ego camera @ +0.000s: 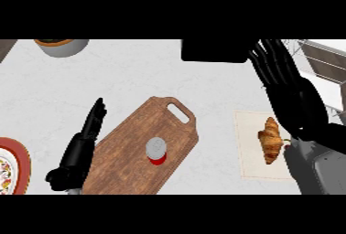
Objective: Pick the croissant from the placemat and place it in the tiered shelf
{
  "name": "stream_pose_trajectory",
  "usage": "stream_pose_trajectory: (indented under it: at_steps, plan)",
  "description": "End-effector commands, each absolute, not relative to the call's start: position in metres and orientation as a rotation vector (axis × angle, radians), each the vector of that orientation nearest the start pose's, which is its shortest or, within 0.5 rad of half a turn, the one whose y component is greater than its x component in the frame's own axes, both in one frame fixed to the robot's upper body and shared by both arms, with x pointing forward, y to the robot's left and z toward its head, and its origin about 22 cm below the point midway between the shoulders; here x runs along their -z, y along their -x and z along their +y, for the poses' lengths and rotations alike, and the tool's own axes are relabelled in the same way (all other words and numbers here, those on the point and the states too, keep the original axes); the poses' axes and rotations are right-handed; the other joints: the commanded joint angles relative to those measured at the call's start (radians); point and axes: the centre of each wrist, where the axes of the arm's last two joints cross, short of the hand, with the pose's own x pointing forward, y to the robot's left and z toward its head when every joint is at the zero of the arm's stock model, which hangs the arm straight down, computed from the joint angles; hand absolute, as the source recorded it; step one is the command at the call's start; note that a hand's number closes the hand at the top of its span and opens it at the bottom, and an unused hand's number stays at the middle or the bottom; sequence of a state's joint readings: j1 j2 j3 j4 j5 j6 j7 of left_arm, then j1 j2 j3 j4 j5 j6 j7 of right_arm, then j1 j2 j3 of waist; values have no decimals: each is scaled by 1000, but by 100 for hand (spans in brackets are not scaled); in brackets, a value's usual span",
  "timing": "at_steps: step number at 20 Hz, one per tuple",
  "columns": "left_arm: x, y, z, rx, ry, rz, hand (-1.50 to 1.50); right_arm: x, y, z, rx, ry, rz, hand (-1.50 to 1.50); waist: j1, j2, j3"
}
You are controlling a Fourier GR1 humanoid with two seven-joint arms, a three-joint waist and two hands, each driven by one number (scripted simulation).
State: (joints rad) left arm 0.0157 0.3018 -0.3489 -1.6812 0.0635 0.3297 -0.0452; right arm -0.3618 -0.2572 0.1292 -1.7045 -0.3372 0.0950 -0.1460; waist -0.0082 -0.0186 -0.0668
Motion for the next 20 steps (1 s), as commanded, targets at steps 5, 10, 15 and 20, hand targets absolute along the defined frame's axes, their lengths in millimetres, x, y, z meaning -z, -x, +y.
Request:
stream_pose_trajectory:
  at_steps: [5, 10, 15, 20]
  plan:
    - [-11, -220, 281, 71, -309, -1490, 0, -90, -307, -291, 25, 393, -1895, 150, 0, 35, 63]
    - [3, -207, 294, 18, -346, -1394, 0, -41, -270, -372, 242, 1062, -1539, 150, -56, 50, 53]
    - [-2, -222, 319, 49, -292, -1351, 0, 9, -285, -261, 344, 1113, -1464, -150, 24, 32, 59]
    - [-8, -224, 326, 41, -272, -1347, 0, 50, -269, -259, 257, 1302, -1240, -150, 15, 26, 53]
